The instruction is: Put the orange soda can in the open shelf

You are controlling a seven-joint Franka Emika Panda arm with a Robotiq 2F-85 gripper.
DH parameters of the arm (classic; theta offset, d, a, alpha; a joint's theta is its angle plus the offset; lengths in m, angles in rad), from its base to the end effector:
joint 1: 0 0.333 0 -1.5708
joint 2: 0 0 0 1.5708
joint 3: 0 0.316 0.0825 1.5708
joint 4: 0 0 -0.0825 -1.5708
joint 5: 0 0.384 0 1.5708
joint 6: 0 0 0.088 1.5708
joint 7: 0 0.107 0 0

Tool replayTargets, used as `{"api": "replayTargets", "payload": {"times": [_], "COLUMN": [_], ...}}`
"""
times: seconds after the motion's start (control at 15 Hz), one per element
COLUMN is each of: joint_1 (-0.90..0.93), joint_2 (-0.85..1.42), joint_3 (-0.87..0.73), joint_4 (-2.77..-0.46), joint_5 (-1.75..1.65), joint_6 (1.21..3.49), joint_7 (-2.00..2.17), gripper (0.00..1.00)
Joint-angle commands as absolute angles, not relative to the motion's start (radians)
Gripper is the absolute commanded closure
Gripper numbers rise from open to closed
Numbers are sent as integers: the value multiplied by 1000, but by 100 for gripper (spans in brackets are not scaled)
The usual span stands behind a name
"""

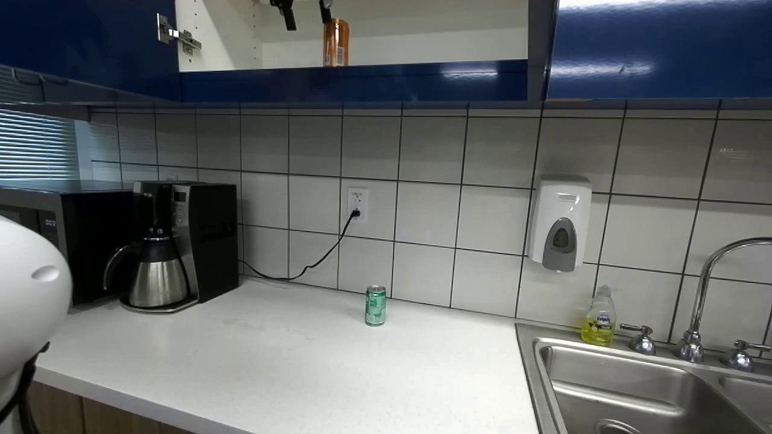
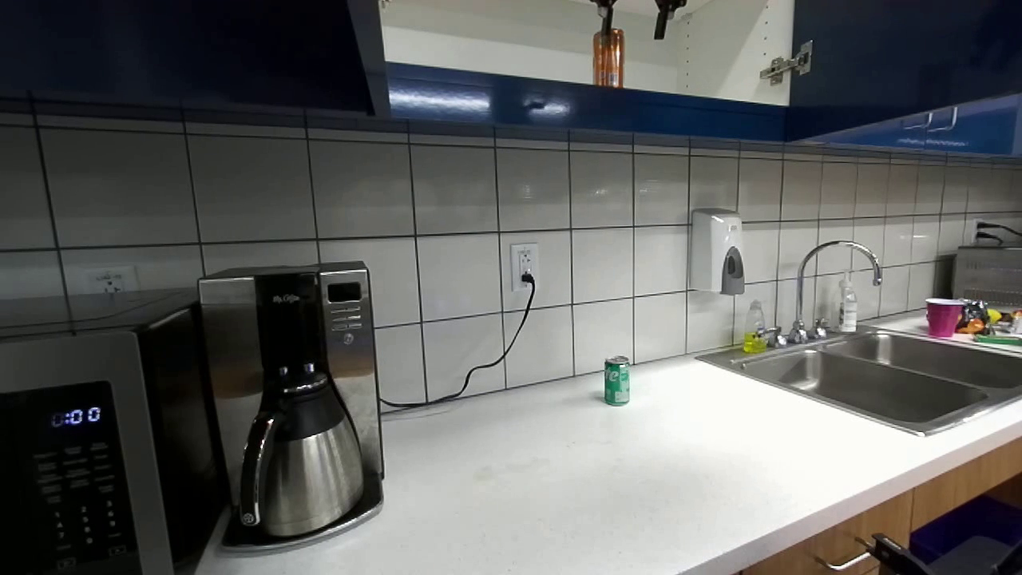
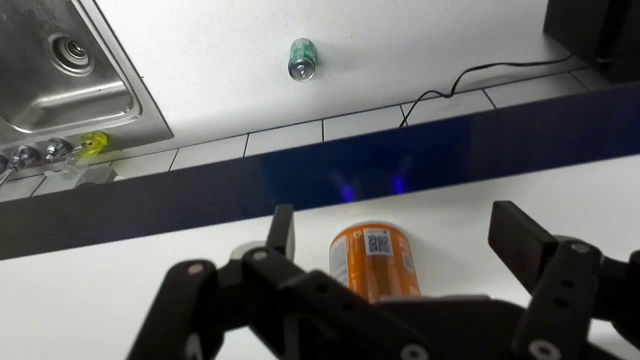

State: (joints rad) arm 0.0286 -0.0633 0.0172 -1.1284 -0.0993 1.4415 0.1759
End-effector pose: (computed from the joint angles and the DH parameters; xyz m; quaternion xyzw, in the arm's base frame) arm 0.4792 0.0108 0.8451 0.9780 -0.0792 0.1910 0.0267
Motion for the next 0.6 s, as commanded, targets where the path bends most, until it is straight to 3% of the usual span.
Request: {"api": "replayTargets", "payload": {"times": [0.0, 0.53], "joint_1": [45, 85], "joint_2": [-227, -439], "joint_3": [27, 44], "joint_4": [-1375, -1814], "joint_5": [-82, -45], "joint_6": [1475, 1604], "joint_7": [136, 88], "gripper": [0, 0]}}
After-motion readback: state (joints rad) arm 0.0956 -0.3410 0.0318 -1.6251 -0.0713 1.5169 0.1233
